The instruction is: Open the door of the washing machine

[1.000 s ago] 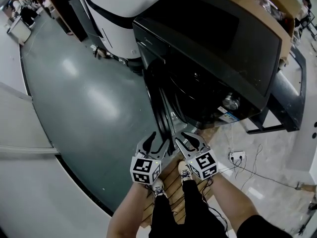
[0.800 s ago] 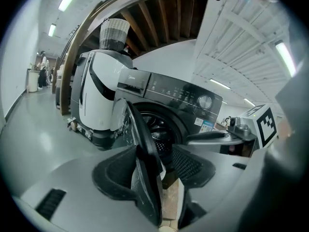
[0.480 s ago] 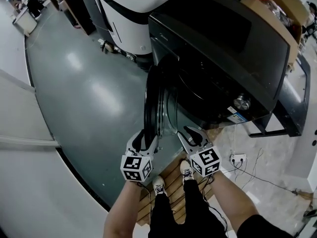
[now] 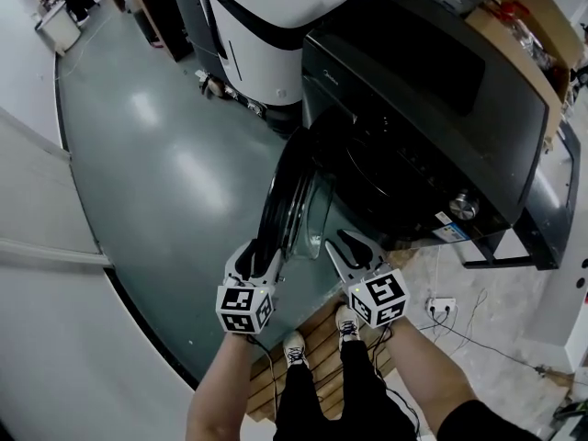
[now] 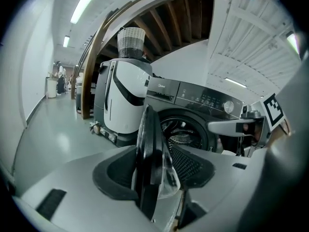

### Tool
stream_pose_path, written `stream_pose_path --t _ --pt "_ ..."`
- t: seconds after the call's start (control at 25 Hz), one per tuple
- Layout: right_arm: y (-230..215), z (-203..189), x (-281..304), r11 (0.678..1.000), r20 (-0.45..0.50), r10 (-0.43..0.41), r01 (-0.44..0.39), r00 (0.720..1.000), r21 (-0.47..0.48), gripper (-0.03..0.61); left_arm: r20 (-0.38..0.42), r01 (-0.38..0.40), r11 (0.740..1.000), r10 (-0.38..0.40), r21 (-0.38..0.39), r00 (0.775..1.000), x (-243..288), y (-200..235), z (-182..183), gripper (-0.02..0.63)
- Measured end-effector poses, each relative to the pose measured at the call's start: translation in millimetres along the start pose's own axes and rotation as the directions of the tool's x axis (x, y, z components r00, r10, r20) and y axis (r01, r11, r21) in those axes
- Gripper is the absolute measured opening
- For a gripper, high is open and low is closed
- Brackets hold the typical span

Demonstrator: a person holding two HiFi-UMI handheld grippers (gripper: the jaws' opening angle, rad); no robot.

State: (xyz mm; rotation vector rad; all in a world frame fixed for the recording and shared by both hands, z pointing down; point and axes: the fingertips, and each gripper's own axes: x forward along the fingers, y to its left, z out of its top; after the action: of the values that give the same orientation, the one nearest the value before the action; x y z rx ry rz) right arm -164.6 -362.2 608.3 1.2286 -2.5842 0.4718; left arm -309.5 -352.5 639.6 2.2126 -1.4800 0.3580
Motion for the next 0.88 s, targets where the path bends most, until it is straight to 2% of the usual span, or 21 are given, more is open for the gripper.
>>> stream_pose_path --t 0.56,0.88 --pt "13 4 57 1.000 -0.034 0.013 -0.013 0.999 -0.007 0.130 0.014 -0.060 0.998 0.060 -0.027 0.998 5 68 13 0.231" --pt "21 14 96 0.999 -0.036 0.048 -0.049 0.998 -0.019 0.130 0.024 -0.081 0.996 0.081 0.024 0.996 9 101 23 0.249"
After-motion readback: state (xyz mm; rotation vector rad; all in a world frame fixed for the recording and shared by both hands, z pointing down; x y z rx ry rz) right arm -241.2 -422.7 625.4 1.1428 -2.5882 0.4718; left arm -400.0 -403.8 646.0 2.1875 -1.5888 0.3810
